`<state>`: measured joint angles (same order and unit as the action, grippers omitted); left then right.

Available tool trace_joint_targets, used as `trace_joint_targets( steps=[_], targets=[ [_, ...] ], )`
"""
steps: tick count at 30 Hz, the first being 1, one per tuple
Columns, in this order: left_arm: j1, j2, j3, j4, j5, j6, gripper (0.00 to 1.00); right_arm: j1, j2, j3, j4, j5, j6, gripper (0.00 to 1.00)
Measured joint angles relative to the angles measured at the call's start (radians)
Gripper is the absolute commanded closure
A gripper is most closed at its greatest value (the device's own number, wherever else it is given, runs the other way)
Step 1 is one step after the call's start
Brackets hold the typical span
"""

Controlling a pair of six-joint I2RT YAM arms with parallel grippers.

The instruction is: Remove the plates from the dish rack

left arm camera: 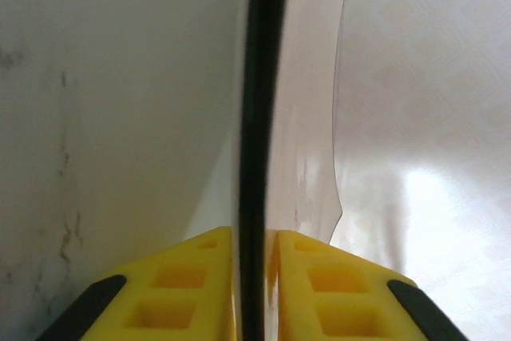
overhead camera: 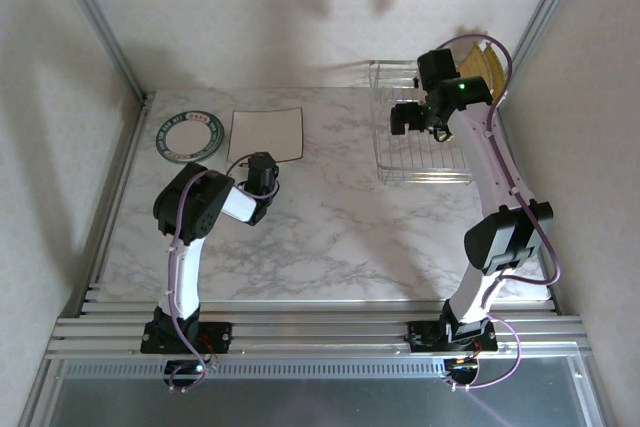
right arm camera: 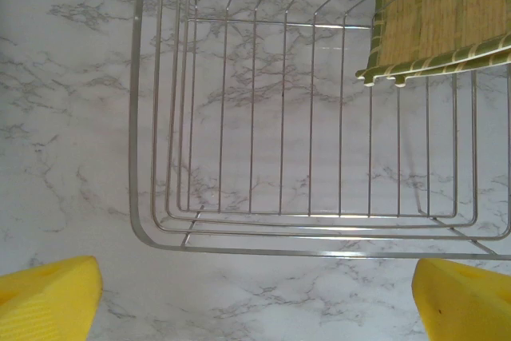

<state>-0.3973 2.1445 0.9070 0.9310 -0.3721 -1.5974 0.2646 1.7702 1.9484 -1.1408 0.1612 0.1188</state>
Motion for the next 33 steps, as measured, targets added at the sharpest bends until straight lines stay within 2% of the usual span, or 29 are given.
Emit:
trace_joint_targets(
  steps=[5,10,13,16,25,33],
  targets=[
    [0.0,-0.007,0.0,0.006,0.005,-0.001,0.7,0.002,0.0,-0.01,0.001,-0.002,0.001,0.01],
    [0.0,-0.029,-0.006,-0.014,0.011,0.0,0.59,0.002,0.0,-0.011,0.006,-0.005,0.004,0.01],
    [0.0,-0.052,-0.014,-0.031,0.016,0.004,0.4,0.002,-0.002,-0.011,0.008,-0.005,0.004,0.01],
    [0.001,-0.077,-0.022,-0.035,0.016,0.001,0.26,0.002,-0.007,-0.011,0.008,-0.005,0.004,0.01],
    [0.002,-0.128,-0.028,-0.074,0.028,0.005,0.01,0.003,-0.04,-0.016,0.012,-0.005,0.004,0.01],
    [0.003,-0.205,-0.032,-0.205,0.066,0.012,0.0,0.003,-0.047,-0.016,0.015,-0.004,0.004,0.01]
  ],
)
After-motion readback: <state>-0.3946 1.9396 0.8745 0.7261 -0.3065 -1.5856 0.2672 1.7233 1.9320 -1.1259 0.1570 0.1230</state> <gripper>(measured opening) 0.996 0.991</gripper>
